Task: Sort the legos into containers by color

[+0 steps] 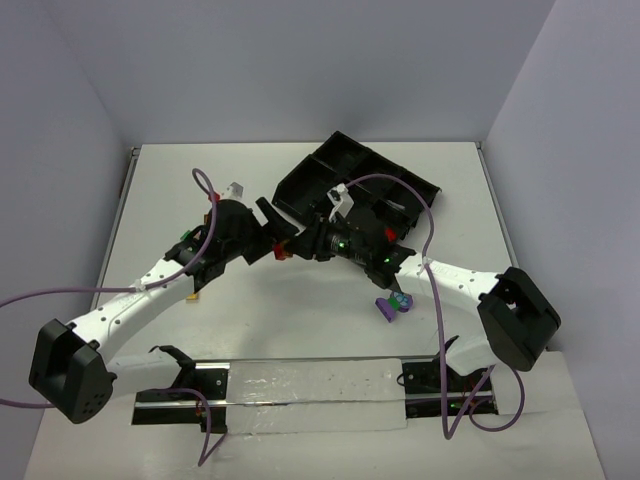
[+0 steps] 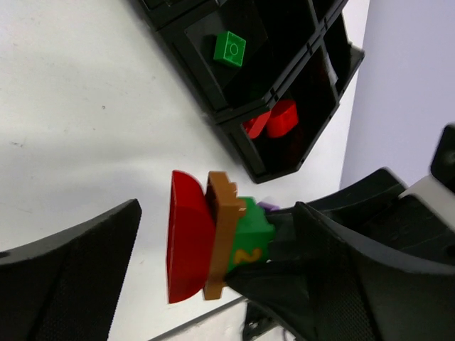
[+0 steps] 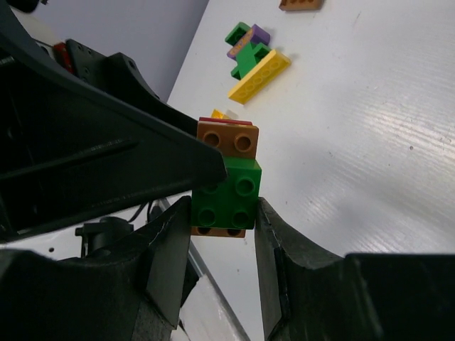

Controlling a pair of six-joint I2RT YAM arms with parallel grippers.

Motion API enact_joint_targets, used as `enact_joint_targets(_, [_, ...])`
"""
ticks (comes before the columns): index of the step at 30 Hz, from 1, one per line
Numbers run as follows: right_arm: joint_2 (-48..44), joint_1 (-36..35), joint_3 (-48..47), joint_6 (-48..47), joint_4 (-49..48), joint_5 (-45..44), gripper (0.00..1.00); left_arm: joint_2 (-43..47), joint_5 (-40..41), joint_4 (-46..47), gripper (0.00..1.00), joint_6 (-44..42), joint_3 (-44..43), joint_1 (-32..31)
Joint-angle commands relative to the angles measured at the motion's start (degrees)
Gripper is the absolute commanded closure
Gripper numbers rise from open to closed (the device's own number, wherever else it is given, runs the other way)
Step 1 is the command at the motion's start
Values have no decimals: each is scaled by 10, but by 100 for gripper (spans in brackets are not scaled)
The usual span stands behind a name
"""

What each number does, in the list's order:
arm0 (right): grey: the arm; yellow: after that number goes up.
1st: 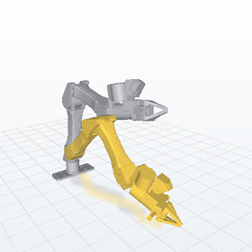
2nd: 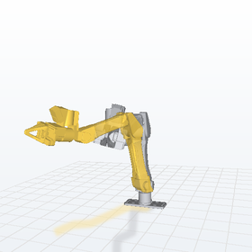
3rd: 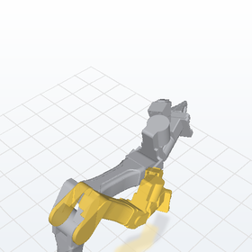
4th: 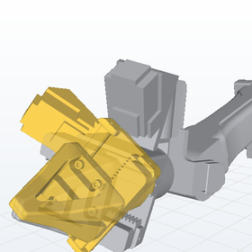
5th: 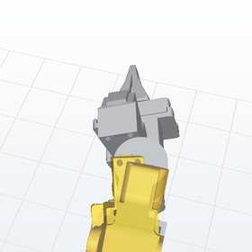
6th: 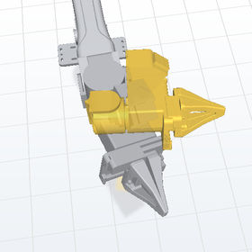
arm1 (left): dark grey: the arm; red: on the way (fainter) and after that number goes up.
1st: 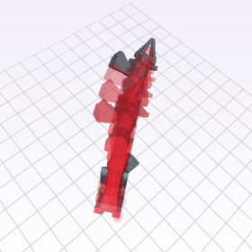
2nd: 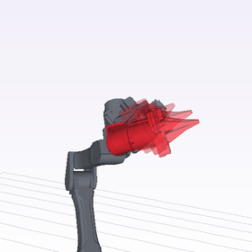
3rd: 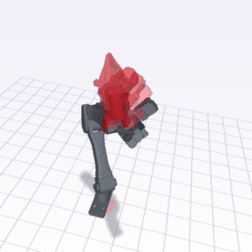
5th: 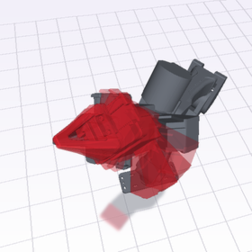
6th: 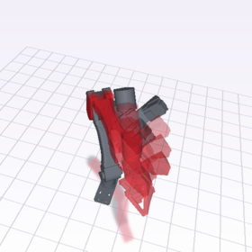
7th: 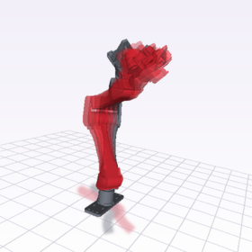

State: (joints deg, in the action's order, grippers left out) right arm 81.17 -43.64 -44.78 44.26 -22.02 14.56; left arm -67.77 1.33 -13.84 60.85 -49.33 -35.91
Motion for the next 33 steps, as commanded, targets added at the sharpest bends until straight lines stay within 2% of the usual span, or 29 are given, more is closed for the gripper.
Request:
enact_joint_targets(1, [-3, -2, 1, 16, -56, -12, 91, 14, -9, 20, 1, -27, -10, 2])
enact_joint_targets(6, [-4, -3, 4, 12, -45, -16, 91, 15, -5, -3, 1, -56, -35, 11])
enact_joint_targets(9, [-19, 3, 9, -1, -18, -18, 90, 36, 0, -28, 1, -90, -45, 50])
enact_joint_targets(13, [-30, 26, 14, -36, 14, 34, 90, 87, -41, -7, 1, -159, -19, 114])
enact_joint_targets(16, [-31, 56, 17, -61, 19, 114, 91, 114, -134, 44, 1, -186, 22, 176])
enact_joint_targets(18, [-28, 72, 15, -76, 27, 161, 91, 116, -241, 100, 1, -192, 54, 205])
enact_joint_targets(19, [-28, 82, 9, -82, 40, 187, 91, 109, -267, 116, 1, -187, 63, 217])
enact_joint_targets(20, [-28, 84, 8, -88, 43, 192, 91, 107, -292, 119, 1, -186, 71, 219])
enact_joint_targets(22, [-27, 98, -3, -103, 65, 233, 91, 89, -360, 206, 1, -167, 105, 226])
enact_joint_targets(24, [-32, 105, -4, -100, 70, 234, 91, 80, -423, 267, 1, -151, 124, 226])
enact_joint_targets(26, [-32, 118, -2, -89, 65, 248, 93, 62, -544, 362, 1, -117, 149, 226])
enact_joint_targets(28, [-30, 125, -4, -82, 57, 268, 93, 58, -575, 425, 1, -87, 160, 226])
enact_joint_targets(33, [-41, 129, -10, -67, 37, 299, 92, 71, -586, 451, 1, -71, 175, 226])
